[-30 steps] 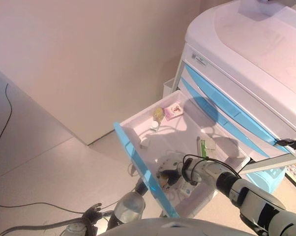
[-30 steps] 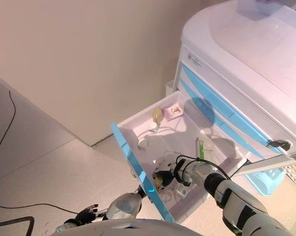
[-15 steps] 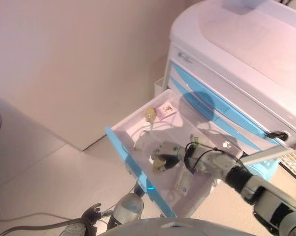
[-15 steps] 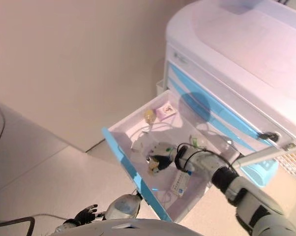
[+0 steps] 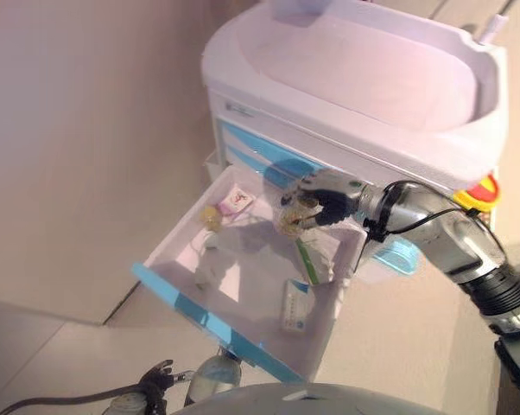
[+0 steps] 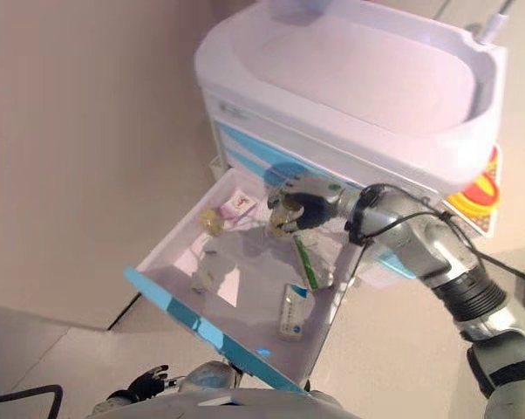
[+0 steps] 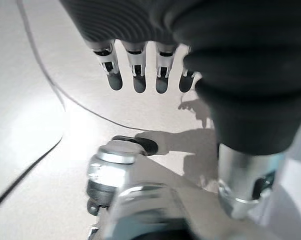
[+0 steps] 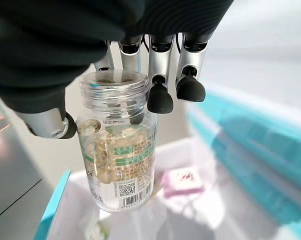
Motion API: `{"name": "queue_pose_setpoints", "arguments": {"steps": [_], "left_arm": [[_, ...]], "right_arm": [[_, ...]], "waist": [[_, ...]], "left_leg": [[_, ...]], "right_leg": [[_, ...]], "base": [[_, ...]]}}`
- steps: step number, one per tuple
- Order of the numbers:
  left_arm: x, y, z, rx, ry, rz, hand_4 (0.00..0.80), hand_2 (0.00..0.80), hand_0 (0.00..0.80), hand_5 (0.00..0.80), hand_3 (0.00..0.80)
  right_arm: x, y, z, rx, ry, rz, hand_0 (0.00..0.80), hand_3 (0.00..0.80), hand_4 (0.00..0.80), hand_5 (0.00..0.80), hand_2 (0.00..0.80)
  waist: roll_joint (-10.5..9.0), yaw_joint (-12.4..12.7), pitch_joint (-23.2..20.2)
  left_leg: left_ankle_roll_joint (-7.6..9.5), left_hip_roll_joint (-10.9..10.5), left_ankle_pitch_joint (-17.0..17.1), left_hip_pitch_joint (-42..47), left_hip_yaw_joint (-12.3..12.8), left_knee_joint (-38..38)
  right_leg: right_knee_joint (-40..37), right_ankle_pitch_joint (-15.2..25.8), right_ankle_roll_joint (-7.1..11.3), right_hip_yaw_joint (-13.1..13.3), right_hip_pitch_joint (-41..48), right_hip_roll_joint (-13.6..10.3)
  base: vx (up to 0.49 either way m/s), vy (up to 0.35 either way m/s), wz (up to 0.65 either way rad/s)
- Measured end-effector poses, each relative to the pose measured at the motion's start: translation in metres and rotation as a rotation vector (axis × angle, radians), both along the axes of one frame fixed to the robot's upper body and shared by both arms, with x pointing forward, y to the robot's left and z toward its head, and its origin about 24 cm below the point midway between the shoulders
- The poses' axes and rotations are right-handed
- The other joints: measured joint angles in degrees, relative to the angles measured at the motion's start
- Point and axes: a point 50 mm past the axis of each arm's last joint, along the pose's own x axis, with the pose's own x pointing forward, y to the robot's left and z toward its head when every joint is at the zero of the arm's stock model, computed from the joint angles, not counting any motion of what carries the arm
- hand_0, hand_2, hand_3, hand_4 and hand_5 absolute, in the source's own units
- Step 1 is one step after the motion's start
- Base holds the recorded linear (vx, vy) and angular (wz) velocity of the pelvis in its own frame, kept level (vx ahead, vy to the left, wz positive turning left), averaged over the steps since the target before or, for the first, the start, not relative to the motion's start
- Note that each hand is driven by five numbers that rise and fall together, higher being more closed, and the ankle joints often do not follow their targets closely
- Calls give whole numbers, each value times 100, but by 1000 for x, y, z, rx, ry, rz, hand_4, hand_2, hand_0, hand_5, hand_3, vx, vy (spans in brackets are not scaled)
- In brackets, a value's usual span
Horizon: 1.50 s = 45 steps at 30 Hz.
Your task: Open the drawer and pick up the medicine
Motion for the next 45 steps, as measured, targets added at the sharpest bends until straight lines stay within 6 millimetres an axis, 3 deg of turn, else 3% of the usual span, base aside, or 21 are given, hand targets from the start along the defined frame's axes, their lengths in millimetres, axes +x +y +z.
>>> {"name": "queue_pose_setpoints", "arguments": {"steps": [9, 16, 25, 33, 38, 45], "left_arm": [[-5, 0, -2, -4, 36, 6, 0, 0, 0, 0, 0], [-9, 0, -3, -14, 54, 5, 0, 0, 0, 0, 0], [-9, -2, -4, -15, 79, -21, 0, 0, 0, 0, 0], [-10, 0, -3, -13, 100, -33, 0, 0, 0, 0, 0], [-22, 10, -2, 6, 143, -12, 0, 0, 0, 0, 0], [-21, 18, 1, 28, 140, -12, 0, 0, 0, 0, 0]], "right_arm": [[8, -21, 58, 160, -37, -71, 800, 800, 800, 800, 800], [22, -56, 94, 207, -173, -251, 800, 800, 800, 800, 800], [52, -106, 146, 290, -315, -566, 800, 800, 800, 800, 800], [79, -147, 131, 201, -239, -850, 800, 800, 800, 800, 800], [89, -159, 118, 128, -202, -965, 800, 800, 800, 800, 800], [91, -173, 112, 104, -183, -1059, 800, 800, 800, 800, 800]], "waist": [[42, -384, -217], [22, -441, -264], [16, -314, -347], [0, 151, -350], [-43, 370, -314], [-136, 733, -98]], "left_leg": [[29, 8, -60, 120, 261, 0], [33, 51, -78, 154, 363, 0], [25, 58, -71, 135, 269, 5], [10, -13, -60, 114, -22, 53], [-3, -34, -38, 34, -218, 60], [-19, -97, -28, -36, -438, 65]], "right_leg": [[4, 22, 3, 255, 14, 16], [2, 44, 6, 343, 19, 36], [-16, 47, 2, 281, 47, 61], [-182, 43, 9, 4, 243, 52], [-220, 47, 1, -193, 260, 47], [-339, 46, 3, -393, 342, 56]], "base": [[26, 17, -15], [27, 16, -7], [32, 14, 3], [40, 26, 21], [37, 26, 19], [27, -1, 16]]}}
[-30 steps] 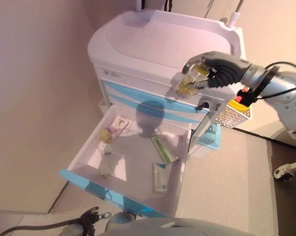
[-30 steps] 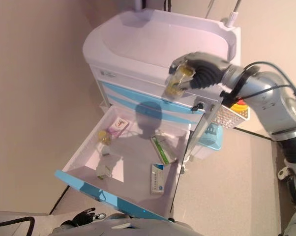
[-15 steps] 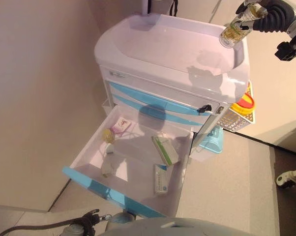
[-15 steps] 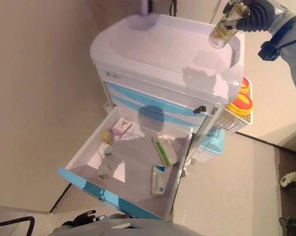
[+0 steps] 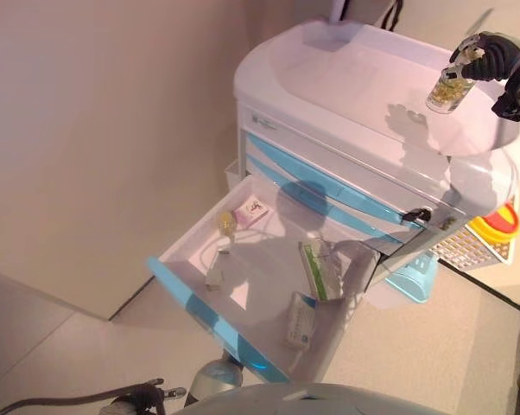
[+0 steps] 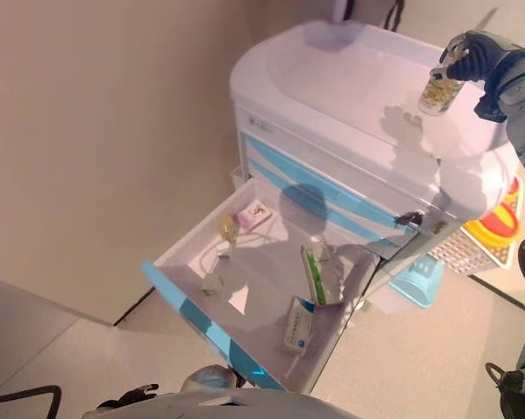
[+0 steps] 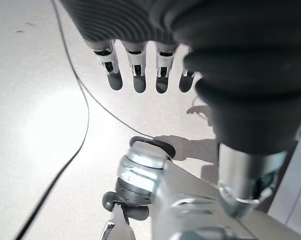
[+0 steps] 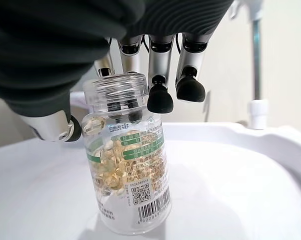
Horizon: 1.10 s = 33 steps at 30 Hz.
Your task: Open the drawer and pick up the medicine
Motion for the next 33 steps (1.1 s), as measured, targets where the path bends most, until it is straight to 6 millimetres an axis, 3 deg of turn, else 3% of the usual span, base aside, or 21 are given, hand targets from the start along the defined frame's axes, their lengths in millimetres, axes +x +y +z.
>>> {"name": "queue_pose_setpoints", "arguments": {"steps": [10, 27, 28, 31, 32, 33], "left_arm": [[10, 5, 5, 11, -41, -17, 0, 0, 0, 0, 0], [11, 5, 6, 1, -45, -35, 0, 0, 0, 0, 0], [11, 5, 6, 1, -44, -35, 0, 0, 0, 0, 0], [12, 5, 6, 2, -45, -37, 0, 0, 0, 0, 0], [12, 5, 6, 4, -44, -43, 0, 0, 0, 0, 0], [12, 5, 6, 6, -42, -48, 0, 0, 0, 0, 0]], "right_arm": [[-2, -15, -8, -11, 48, -75, 800, 800, 800, 800, 800], [1, -14, -30, -7, 89, -40, 800, 800, 800, 800, 800], [0, -14, -31, -8, 87, -35, 753, 753, 753, 753, 753], [0, -13, -32, -11, 81, -21, 411, 411, 411, 411, 411], [0, -11, -33, -14, 82, -15, 160, 160, 160, 160, 160], [0, -11, -35, -15, 86, -12, 0, 0, 0, 0, 0]], "waist": [[-171, 211, 269], [-186, 131, 285], [-186, 121, 285], [-185, 100, 284], [-185, 87, 284], [-184, 84, 284]], "left_leg": [[-22, -29, 21, -101, -190, -3], [-28, -23, 22, 100, -177, -30], [-28, -23, 23, 104, -170, -30], [-27, -23, 23, 120, -156, -29], [-27, -23, 23, 136, -147, -30], [-27, -21, 23, 148, -140, -30]], "right_leg": [[-132, 3, -1, -196, 52, 14], [-162, 3, -1, -149, 257, 35], [-162, 4, -3, -112, 258, 37], [-164, 7, -6, -58, 272, 38], [-164, 7, -7, -47, 282, 37], [-164, 7, -7, -37, 291, 36]], "base": [[30, -5, 12], [15, 4, 0], [0, 0, 0], [0, 0, 0], [-10, -4, -4], [-10, 0, -5]]}}
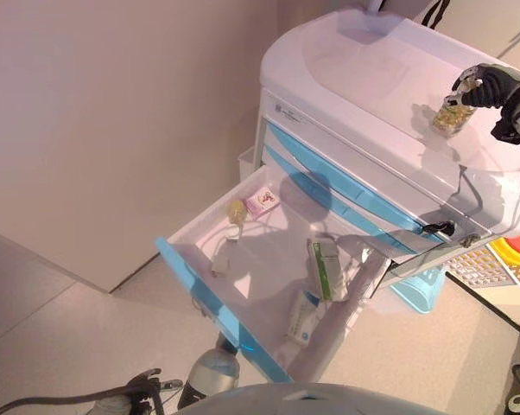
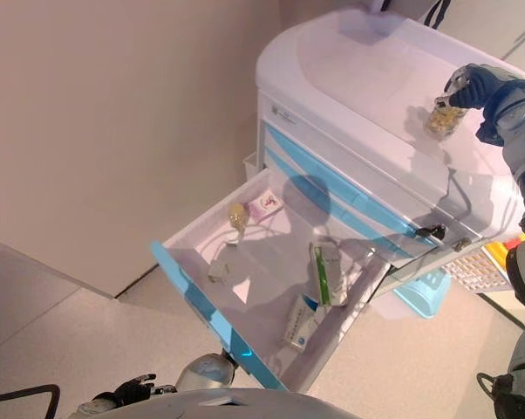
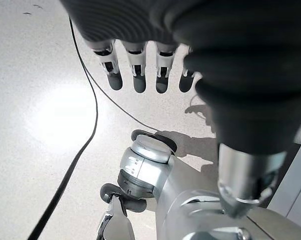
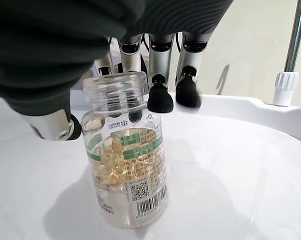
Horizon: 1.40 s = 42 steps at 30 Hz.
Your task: Open the drawer and pick up the medicine
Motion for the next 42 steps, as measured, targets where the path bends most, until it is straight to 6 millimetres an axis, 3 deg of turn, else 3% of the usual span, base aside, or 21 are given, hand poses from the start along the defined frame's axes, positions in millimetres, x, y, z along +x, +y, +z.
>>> {"name": "queue_pose_setpoints", "arguments": {"steps": [7, 20, 30, 36, 42], "left_arm": [[0, -1, 0, -4, 1, -10, 0, 0, 0, 0, 0], [2, -3, 1, -21, -9, -21, 0, 0, 0, 0, 0], [-6, -5, -1, -26, 10, -16, 0, 0, 0, 0, 0], [-9, -7, -3, -32, 18, -21, 0, 0, 0, 0, 0], [-11, -9, -4, -32, 29, -35, 0, 0, 0, 0, 0]], "right_arm": [[-2, 1, -10, 8, 10, 20, 0, 0, 0, 0, 0], [-3, 0, -17, 2, -61, 32, 0, 0, 0, 0, 0], [-11, 8, 16, 131, -496, 78, 0, 0, 0, 0, 0], [-13, 15, 21, 285, -696, 84, 0, 0, 0, 0, 0], [-21, 23, 27, 476, -869, 128, 0, 0, 0, 0, 0]], "waist": [[60, -113, -35], [205, -161, -125], [299, -269, -178], [355, -346, -212], [372, -523, -223]], "left_leg": [[0, 9, 0, 32, 44, -3], [1, 11, 1, 35, 47, -3], [1, 15, 1, 56, 83, -17], [2, 22, 1, 124, 157, -35], [5, 74, -2, 141, 448, -35]], "right_leg": [[4, 9, -13, 131, 6, 8], [2, 13, -18, 138, 6, 10], [2, 14, -19, 163, 5, 11], [4, 14, -20, 229, 32, 10], [8, 45, -18, 426, -13, -9]], "base": [[-16, 7, -4], [0, 0, 0], [-1, 1, 0], [-25, -7, -6], [-41, -25, -12]]}}
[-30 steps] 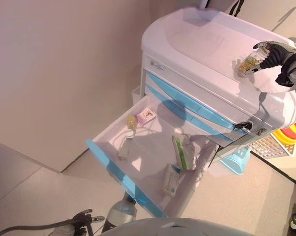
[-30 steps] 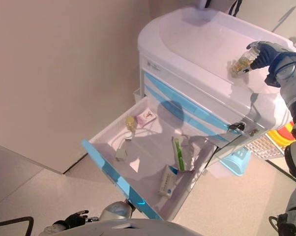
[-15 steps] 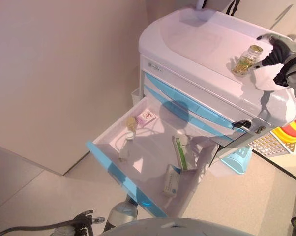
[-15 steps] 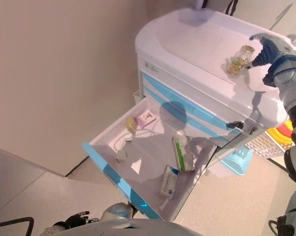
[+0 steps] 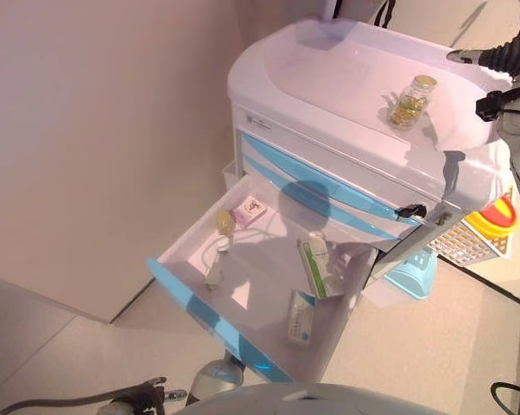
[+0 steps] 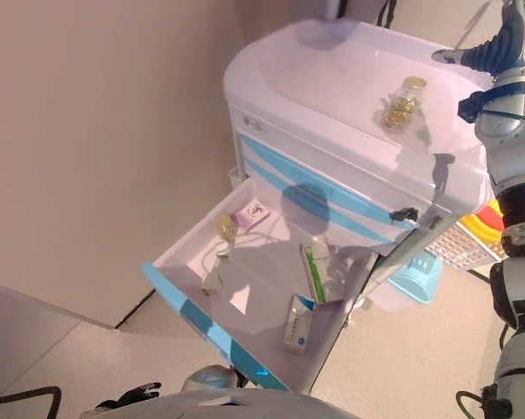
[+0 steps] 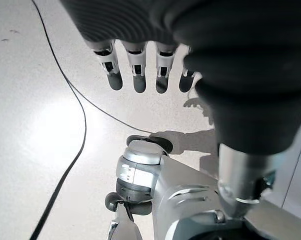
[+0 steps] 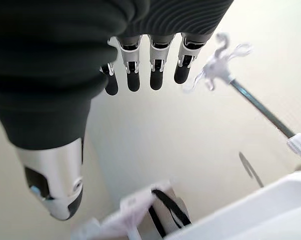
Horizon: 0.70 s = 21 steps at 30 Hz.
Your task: Open the drawer and pick up the medicine
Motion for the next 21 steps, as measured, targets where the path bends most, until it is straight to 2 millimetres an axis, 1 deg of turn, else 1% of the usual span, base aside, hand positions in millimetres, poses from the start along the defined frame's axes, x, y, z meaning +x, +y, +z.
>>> {"name": "queue_pose_setpoints", "arguments": {"steps": [1, 3, 5, 7, 9, 10, 14, 15, 16, 17, 19, 21], "left_arm": [[0, 0, 0, 1, 2, 0, 0, 0, 0, 0, 0], [-1, 0, 0, 1, 5, -3, 0, 0, 0, 0, 0], [-1, -1, -1, 5, 10, -23, 0, 0, 0, 0, 0], [-1, -3, -1, 4, 19, -47, 0, 0, 0, 0, 0], [-1, -6, -2, 3, 22, -64, 0, 0, 0, 0, 0], [-1, -6, -3, 2, 24, -68, 0, 0, 0, 0, 0], [5, -10, -3, -7, 8, -74, 0, 0, 0, 0, 0], [12, -11, -2, -8, -9, -79, 0, 0, 0, 0, 0], [16, -12, -2, -10, -18, -81, 0, 0, 0, 0, 0], [17, -13, -2, -11, -21, -82, 0, 0, 0, 0, 0], [25, -14, -1, -11, -35, -87, 0, 0, 0, 0, 0], [22, -10, -1, 9, -14, -79, 0, 0, 0, 0, 0]], "right_arm": [[-2, 2, 0, 33, -37, 17, 0, 0, 0, 0, 0], [-5, 2, -1, 99, -88, 33, 0, 0, 0, 0, 0], [-11, -3, -1, 170, -149, 31, 0, 0, 0, 0, 0], [-14, -8, -1, 250, -200, 22, 0, 0, 0, 0, 0], [-20, -8, -5, 343, -273, 42, 0, 0, 0, 0, 0], [-23, -9, -7, 373, -300, 49, 0, 0, 0, 0, 0], [-32, -16, -26, 478, -328, 50, 0, 0, 0, 0, 0], [-34, -18, -30, 487, -328, 48, 0, 0, 0, 0, 0], [-36, -18, -36, 501, -323, 49, 0, 0, 0, 0, 0], [-37, -17, -42, 531, -323, 63, 0, 0, 0, 0, 0], [-39, -16, -57, 585, -308, 72, 0, 0, 0, 0, 0], [-40, -10, -79, 630, -258, 96, 0, 0, 0, 0, 0]], "waist": [[1, -66, 0], [24, -130, -15], [42, -205, -27], [79, -358, -51], [140, -427, -117], [168, -484, -133], [248, -787, -204], [256, -857, -214], [273, -936, -230], [283, -994, -241], [287, -1137, -265], [288, -1278, -325]], "left_leg": [[0, 3, 0, 6, 31, 0], [23, 30, -16, 22, 199, 0], [27, 43, -19, 22, 323, 0], [39, 60, -28, 38, 429, 0], [71, 93, -65, 46, 665, -2], [79, 101, -75, 45, 718, -2], [109, 129, -100, 64, 991, -5], [105, 139, -114, 66, 1063, -5], [109, 150, -123, 68, 1164, -5], [116, 158, -128, 67, 1233, -6], [126, 176, -146, 79, 1380, -7], [125, 201, -171, 76, 1544, -7]], "right_leg": [[-2, 4, -5, 83, -4, 7], [-1, 31, -17, 232, -39, 22], [-7, 64, -20, 362, -88, 29], [-5, 90, -12, 470, -135, 25], [2, 131, 8, 702, -232, 32], [1, 146, 27, 784, -268, 35], [-2, 249, 14, 1071, -375, 42], [-6, 261, 28, 1142, -405, 49], [-10, 293, 41, 1262, -449, 59], [-10, 314, 48, 1315, -473, 63], [-9, 349, 60, 1446, -519, 73], [-4, 380, 61, 1602, -607, 86]], "base": [[-42, -40, -18], [-41, -45, -31], [-79, -46, -33], [-69, -43, -32], [-57, -51, -54], [-53, -53, -51], [-47, -47, -39], [-43, -39, -46], [-41, -36, -45], [-30, -37, -45], [-21, -37, -38], [11, -29, -41]]}}
